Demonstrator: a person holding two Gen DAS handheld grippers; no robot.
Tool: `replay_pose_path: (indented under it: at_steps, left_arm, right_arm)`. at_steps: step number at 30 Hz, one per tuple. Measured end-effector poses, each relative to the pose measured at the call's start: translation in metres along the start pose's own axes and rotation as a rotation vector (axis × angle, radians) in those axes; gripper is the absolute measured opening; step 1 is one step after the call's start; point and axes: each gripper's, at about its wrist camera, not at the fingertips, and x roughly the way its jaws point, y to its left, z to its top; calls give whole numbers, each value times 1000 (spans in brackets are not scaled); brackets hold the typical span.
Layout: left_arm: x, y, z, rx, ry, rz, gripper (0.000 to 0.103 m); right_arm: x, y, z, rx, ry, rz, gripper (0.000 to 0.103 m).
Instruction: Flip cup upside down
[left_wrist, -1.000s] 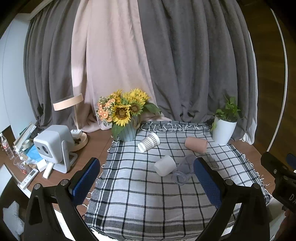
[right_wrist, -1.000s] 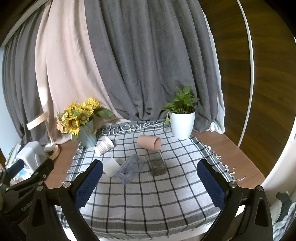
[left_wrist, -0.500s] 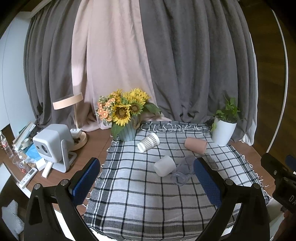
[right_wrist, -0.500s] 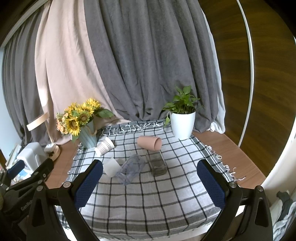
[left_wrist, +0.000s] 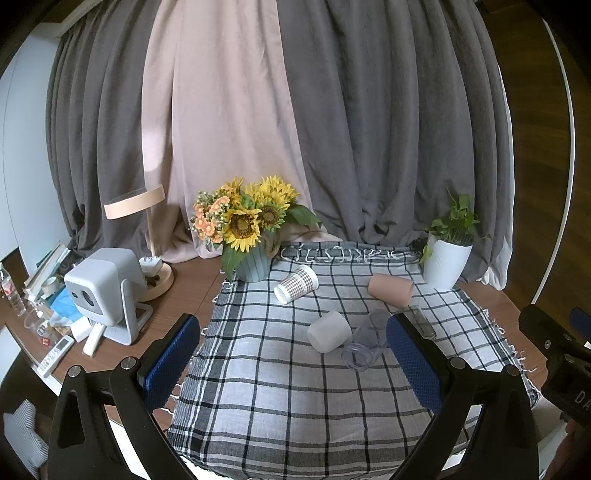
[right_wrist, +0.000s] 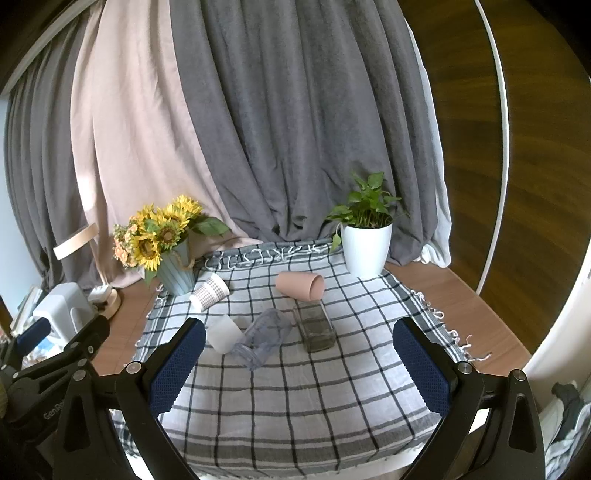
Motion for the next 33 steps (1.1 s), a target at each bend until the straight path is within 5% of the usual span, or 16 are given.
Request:
replay_pose_path:
  at_steps: [27, 33]
  left_arm:
    - [2, -2, 2, 0, -2, -9, 103]
    - [16, -4, 2, 2, 61, -8, 103]
  right_arm:
    - [1, 0, 0, 3, -3, -3, 102]
    - [5, 0, -3, 0, 8, 0, 102]
